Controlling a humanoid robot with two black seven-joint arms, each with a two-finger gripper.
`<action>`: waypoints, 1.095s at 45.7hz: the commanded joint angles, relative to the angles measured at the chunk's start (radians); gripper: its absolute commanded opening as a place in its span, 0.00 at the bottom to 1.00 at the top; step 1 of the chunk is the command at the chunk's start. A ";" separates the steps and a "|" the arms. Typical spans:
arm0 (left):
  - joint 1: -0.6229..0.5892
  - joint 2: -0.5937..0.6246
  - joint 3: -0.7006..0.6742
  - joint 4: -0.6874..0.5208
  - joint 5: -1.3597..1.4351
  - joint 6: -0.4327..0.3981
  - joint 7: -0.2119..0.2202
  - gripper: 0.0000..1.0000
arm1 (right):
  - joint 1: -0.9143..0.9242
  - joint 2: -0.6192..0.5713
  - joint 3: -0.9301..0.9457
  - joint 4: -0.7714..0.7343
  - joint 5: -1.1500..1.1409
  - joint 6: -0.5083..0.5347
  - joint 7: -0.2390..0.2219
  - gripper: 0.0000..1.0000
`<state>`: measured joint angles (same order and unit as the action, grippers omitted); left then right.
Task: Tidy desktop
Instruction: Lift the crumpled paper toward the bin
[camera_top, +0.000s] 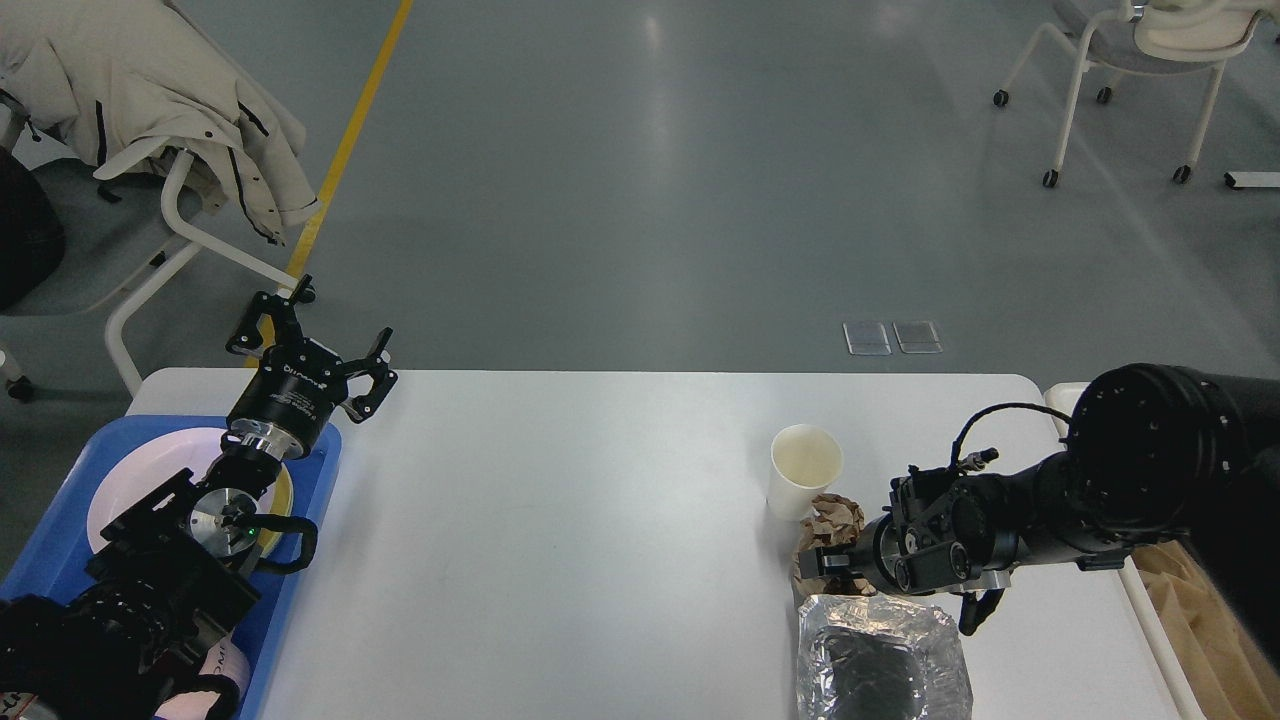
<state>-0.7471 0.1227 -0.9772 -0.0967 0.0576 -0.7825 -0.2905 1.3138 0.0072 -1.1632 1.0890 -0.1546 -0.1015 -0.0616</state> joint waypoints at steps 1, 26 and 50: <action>0.000 0.000 0.000 0.000 -0.001 0.000 -0.001 1.00 | -0.007 -0.004 0.000 0.002 0.015 -0.026 0.005 0.45; 0.002 0.000 0.000 0.000 0.001 0.000 -0.001 1.00 | 0.433 -0.349 -0.050 0.252 -0.031 0.216 0.014 0.00; 0.002 0.000 0.000 0.000 -0.001 0.000 -0.001 1.00 | 1.156 -0.584 -0.213 0.235 -0.329 0.841 0.189 0.00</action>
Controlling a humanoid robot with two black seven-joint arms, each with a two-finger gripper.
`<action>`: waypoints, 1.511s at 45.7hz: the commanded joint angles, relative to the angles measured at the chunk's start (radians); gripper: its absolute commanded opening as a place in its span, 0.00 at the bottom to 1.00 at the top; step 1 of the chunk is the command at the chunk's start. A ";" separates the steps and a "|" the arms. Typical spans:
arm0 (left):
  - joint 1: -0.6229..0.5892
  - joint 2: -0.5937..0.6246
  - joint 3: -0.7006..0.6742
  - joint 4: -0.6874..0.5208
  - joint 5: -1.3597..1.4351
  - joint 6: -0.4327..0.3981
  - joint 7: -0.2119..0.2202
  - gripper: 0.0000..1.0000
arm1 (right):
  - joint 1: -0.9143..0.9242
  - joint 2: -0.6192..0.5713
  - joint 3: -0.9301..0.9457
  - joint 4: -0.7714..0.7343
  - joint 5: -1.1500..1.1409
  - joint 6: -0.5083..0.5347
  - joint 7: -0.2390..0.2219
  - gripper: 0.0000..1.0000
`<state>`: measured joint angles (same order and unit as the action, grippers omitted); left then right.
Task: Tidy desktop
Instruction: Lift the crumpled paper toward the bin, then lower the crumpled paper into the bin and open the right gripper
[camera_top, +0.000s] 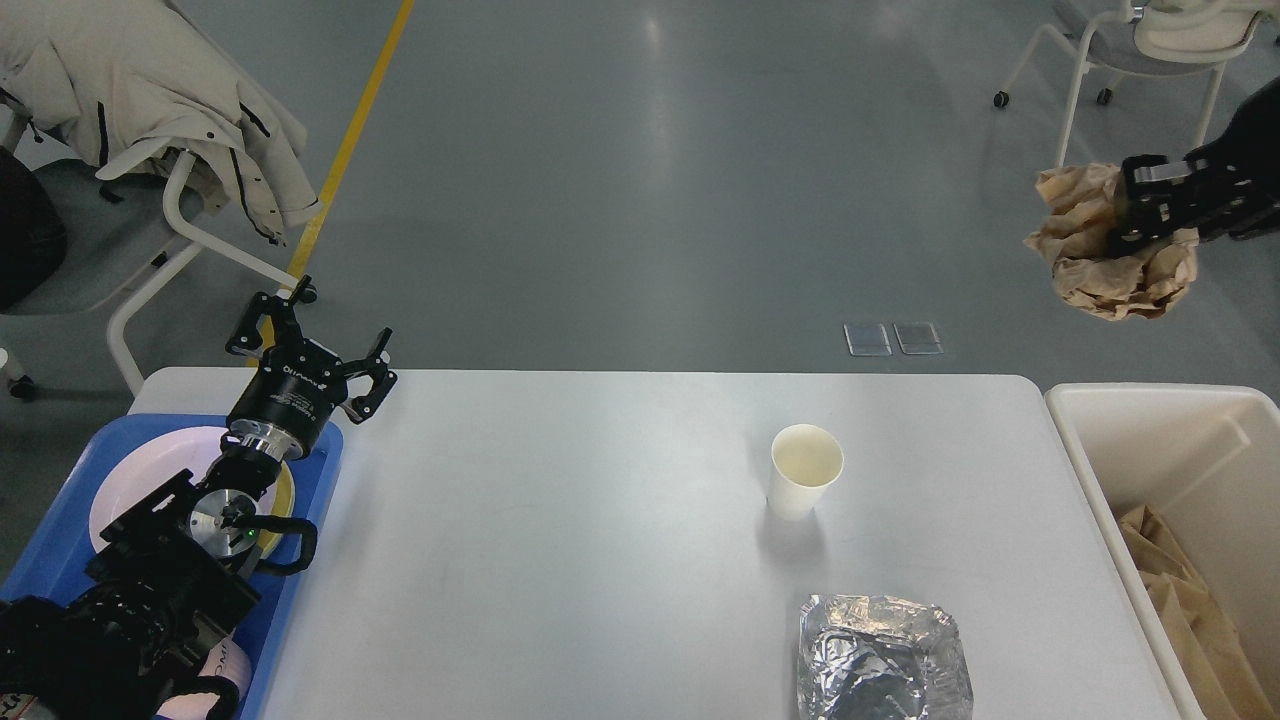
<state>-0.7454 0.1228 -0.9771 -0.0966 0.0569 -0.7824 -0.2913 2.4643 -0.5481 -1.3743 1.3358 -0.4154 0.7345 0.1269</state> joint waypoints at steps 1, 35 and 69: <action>0.000 0.000 0.000 0.000 0.000 0.000 0.000 1.00 | -0.001 -0.035 -0.003 -0.020 -0.081 -0.001 0.000 0.00; 0.000 0.000 0.000 0.000 0.001 0.000 0.000 1.00 | -1.794 0.088 0.342 -1.261 0.073 -0.596 0.053 0.00; 0.000 0.000 0.000 0.000 0.000 0.000 0.000 1.00 | -1.436 -0.074 0.325 -0.885 0.023 -0.621 0.050 1.00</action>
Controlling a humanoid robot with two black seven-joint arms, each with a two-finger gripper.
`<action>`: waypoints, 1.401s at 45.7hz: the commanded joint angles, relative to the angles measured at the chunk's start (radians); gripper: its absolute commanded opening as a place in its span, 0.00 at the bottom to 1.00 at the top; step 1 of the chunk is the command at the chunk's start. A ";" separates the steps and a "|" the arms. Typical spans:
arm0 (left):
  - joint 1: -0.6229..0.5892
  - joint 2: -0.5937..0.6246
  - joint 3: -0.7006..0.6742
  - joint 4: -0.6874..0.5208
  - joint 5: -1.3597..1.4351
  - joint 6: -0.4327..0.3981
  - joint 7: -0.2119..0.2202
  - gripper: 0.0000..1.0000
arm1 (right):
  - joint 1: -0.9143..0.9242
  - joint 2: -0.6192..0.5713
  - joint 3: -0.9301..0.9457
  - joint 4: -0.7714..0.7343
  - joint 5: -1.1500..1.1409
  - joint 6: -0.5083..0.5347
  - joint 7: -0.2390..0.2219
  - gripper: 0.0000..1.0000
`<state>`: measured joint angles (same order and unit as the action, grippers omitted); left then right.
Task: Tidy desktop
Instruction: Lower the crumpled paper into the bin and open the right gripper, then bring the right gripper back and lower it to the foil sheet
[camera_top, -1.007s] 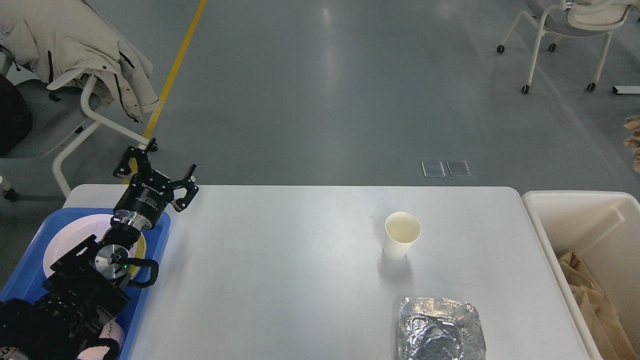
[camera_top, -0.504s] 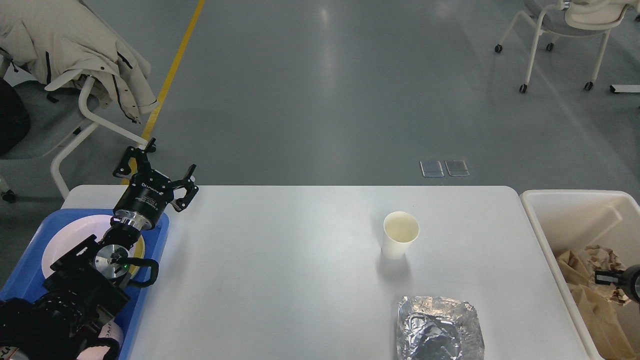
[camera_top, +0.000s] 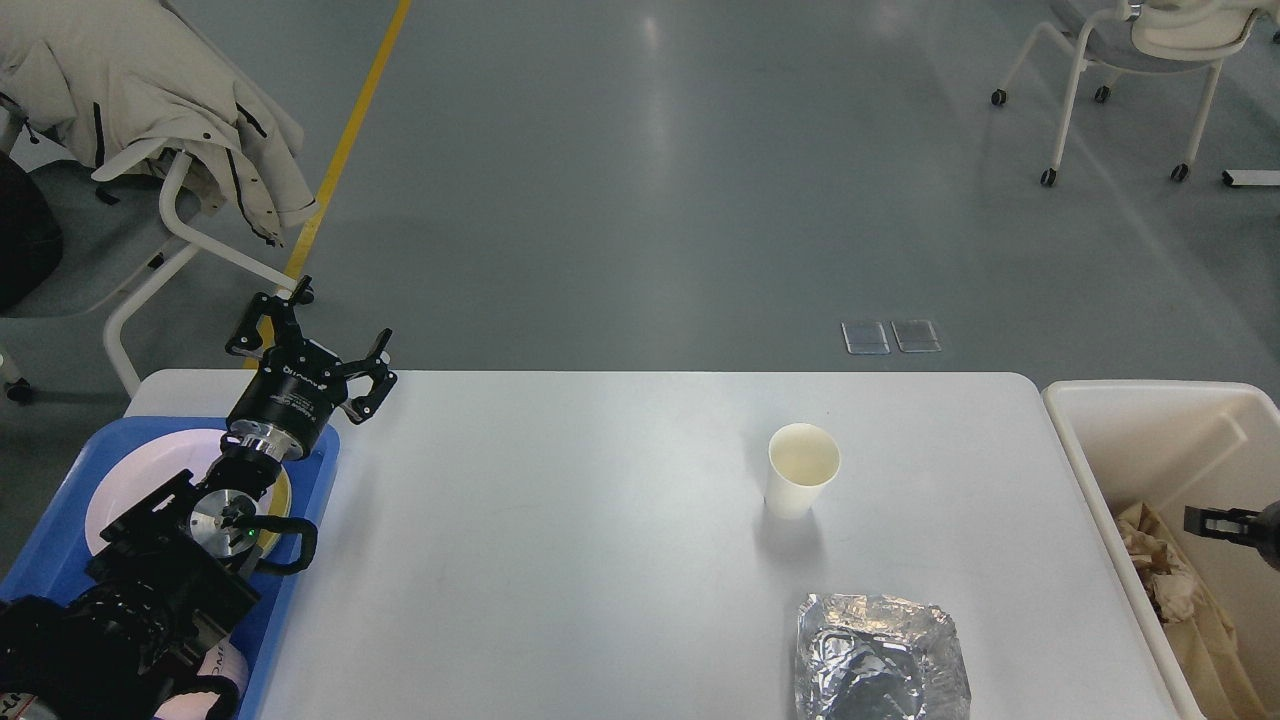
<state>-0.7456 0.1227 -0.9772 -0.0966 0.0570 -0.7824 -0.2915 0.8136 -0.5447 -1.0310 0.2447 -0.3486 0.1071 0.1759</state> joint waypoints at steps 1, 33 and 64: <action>-0.001 0.000 0.000 0.000 0.001 0.000 0.000 1.00 | 0.275 -0.096 -0.033 0.261 -0.064 0.008 0.001 1.00; 0.000 0.000 0.000 0.000 0.001 0.000 0.000 1.00 | 1.911 -0.139 -0.251 1.363 -0.268 0.853 0.088 1.00; -0.001 0.000 0.000 0.000 0.000 0.000 0.000 1.00 | 0.671 0.003 -0.179 1.280 -0.178 -0.089 -0.118 1.00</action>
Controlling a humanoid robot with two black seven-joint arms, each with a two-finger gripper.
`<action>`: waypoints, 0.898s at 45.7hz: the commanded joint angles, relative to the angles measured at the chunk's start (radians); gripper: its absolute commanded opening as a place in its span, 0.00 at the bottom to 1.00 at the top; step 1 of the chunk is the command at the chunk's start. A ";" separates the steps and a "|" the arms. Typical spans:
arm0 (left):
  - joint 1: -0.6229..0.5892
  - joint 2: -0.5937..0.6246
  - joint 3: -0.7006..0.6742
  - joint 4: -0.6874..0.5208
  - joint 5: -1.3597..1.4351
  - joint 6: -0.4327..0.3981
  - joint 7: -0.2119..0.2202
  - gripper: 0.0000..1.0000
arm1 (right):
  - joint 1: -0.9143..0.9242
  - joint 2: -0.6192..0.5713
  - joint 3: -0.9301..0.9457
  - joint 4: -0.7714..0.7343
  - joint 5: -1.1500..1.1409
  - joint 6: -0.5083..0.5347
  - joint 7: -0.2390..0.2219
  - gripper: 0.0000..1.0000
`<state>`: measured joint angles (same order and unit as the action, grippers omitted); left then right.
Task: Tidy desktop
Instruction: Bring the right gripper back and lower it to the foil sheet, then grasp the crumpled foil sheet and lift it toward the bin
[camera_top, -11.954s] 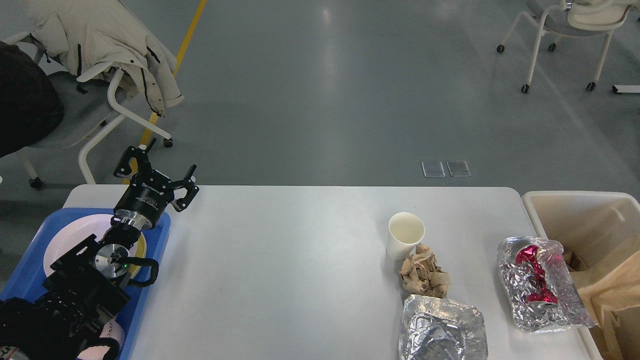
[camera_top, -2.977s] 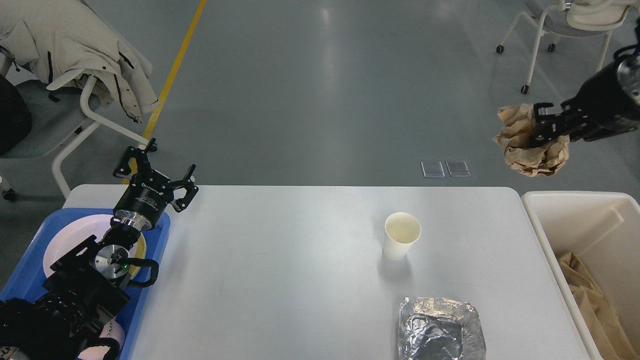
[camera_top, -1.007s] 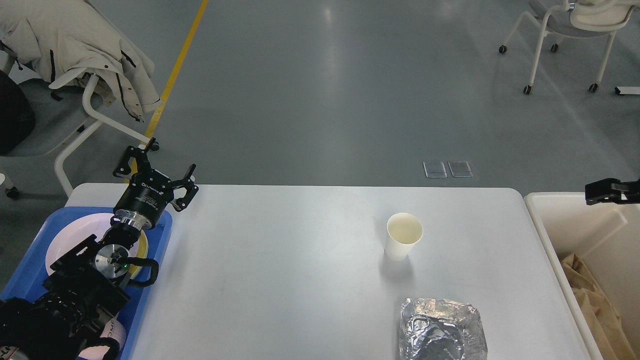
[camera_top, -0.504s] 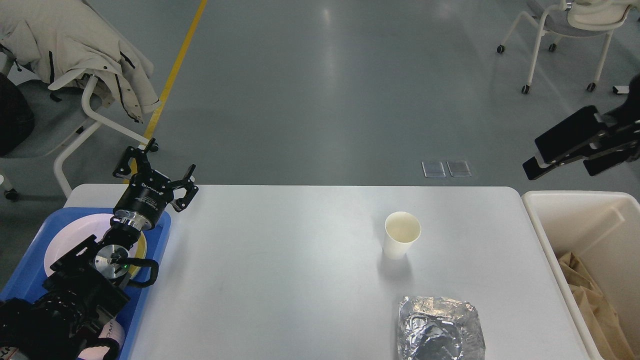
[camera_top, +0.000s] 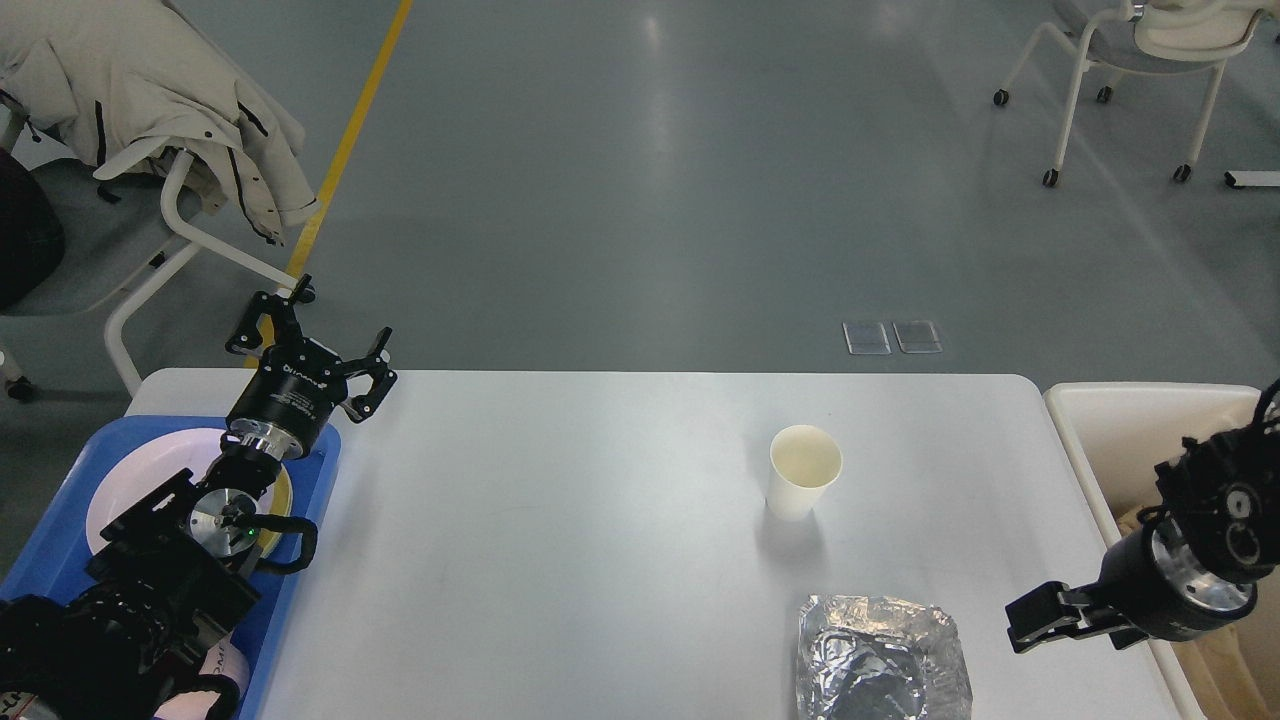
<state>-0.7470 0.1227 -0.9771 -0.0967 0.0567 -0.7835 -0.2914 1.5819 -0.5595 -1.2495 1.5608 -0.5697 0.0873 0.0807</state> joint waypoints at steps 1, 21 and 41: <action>0.000 0.000 0.000 0.000 0.000 0.000 0.000 1.00 | -0.123 0.018 0.053 -0.050 0.050 -0.075 -0.022 1.00; 0.002 0.000 0.000 0.000 0.000 0.001 0.000 1.00 | -0.284 0.016 0.150 -0.102 0.056 -0.227 -0.022 1.00; 0.000 0.000 0.000 0.000 0.000 0.001 0.000 1.00 | -0.324 0.018 0.170 -0.093 0.057 -0.299 -0.021 1.00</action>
<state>-0.7471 0.1225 -0.9771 -0.0967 0.0576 -0.7824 -0.2914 1.2611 -0.5416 -1.0820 1.4667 -0.5140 -0.2100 0.0600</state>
